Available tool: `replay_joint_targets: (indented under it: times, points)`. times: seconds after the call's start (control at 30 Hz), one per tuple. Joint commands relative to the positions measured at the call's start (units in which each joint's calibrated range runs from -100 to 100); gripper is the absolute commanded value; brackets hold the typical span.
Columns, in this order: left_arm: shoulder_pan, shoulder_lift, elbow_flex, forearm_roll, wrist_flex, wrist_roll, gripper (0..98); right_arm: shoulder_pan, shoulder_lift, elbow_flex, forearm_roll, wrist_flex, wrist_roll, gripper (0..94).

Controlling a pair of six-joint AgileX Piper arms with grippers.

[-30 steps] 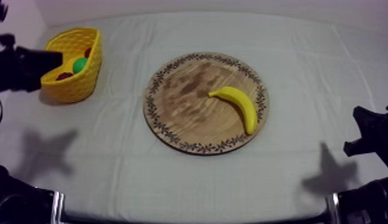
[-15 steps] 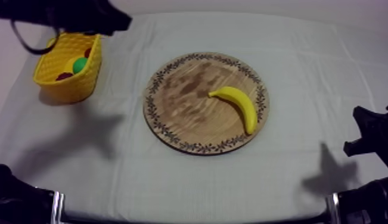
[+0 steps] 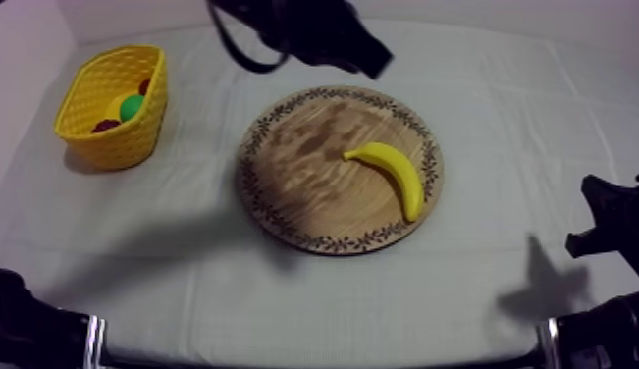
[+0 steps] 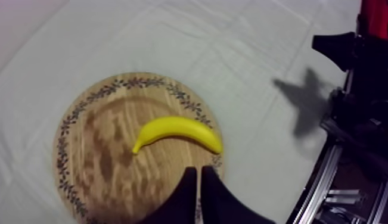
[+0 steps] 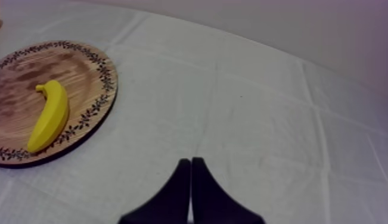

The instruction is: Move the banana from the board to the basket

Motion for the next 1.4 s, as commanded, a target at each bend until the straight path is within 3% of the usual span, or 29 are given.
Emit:
replay_joint_targets:
  times: [0.0, 0.17, 0.4, 0.67, 0.93, 1.1, 1.23, 1.37]
  points:
    - [0.4, 4.3, -6.1, 0.47, 1.5, -0.1, 0.0, 0.0, 0.0, 0.0, 0.0, 0.0, 0.0, 0.3]
    - [0.9, 9.3, -11.3, 1.73, 3.5, -0.2, 0.0, 0.0, 0.0, 0.0, 0.0, 0.0, 0.0, 0.3]
    - [1.0, 12.5, -13.1, 1.89, 4.4, -2.3, 0.1, 0.0, 0.0, 0.0, 0.0, 0.0, 0.0, 0.3]
    - [0.8, 14.9, -17.7, 0.76, 8.4, -11.7, 0.1, 0.0, 0.0, 0.0, 0.0, 0.0, 0.0, 0.3]
    - [1.3, 16.4, -20.6, -0.50, 13.3, -23.0, 0.2, 0.0, 0.0, 0.0, 0.0, 0.0, 0.0, 0.3]
    - [2.1, 16.8, -18.9, -2.89, 14.0, -27.5, 0.1, 0.0, 0.0, 0.0, 0.0, 0.0, 0.0, 0.3]
    - [3.2, 17.0, -17.9, -6.13, 14.1, -28.6, 0.1, 0.0, 0.0, 0.0, 0.0, 0.0, 0.0, 0.3]
    - [3.7, 17.2, -19.1, -7.30, 14.1, -29.5, 3.2, 0.0, 0.0, 0.0, 0.0, 0.0, 0.0, 0.3]
